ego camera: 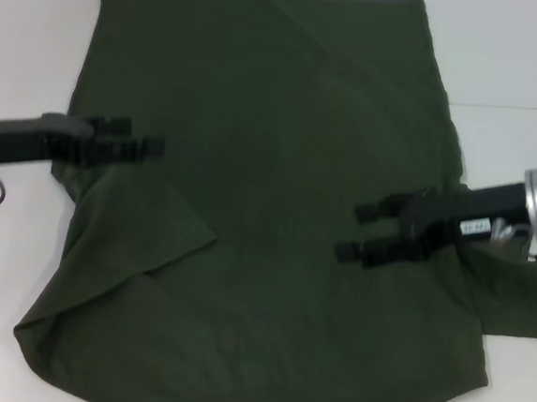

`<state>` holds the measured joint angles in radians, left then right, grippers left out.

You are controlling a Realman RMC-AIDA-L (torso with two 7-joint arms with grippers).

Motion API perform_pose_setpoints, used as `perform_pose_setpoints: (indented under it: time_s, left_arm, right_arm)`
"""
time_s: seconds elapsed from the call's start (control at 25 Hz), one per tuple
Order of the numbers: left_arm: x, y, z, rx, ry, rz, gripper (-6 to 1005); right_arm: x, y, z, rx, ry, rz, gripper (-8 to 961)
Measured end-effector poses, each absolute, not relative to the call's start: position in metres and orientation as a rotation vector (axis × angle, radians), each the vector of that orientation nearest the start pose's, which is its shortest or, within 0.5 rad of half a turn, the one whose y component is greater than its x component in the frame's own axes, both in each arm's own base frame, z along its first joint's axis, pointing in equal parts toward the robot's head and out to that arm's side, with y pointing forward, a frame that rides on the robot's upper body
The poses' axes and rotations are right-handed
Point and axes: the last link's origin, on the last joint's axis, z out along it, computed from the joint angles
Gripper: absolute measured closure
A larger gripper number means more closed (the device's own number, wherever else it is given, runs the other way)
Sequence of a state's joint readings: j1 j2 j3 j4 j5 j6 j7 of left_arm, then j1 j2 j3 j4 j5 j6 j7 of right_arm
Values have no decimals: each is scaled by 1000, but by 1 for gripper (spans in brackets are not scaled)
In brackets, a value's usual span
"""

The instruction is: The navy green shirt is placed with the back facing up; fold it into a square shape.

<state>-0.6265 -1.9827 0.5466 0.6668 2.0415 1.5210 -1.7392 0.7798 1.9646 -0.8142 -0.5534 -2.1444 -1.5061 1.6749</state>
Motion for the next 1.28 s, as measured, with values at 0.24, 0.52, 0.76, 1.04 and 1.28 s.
perform_pose_setpoints:
  time_s: [0.24, 0.52, 0.76, 1.04, 1.28]
  left_arm:
    - [-267, 347, 57, -2598, -754, -821, 116]
    - [-273, 317, 42, -2678, -550, -877, 115]
    - [-271, 306, 27, -2710, -467, -914, 115]
    - [-269, 307, 12, -2757, -443, -862, 115]
    - [-268, 307, 2, -2797, -424, -811, 116]
  right_arm:
    - [208, 396, 25, -2824, 988, 393, 54]
    - [210, 405, 56, -2619, 1412, 405, 60]
    - [237, 399, 77, -2403, 1731, 364, 64]
    - [278, 376, 101, -2213, 1943, 353, 70]
    - [302, 363, 110, -2105, 2023, 276, 75]
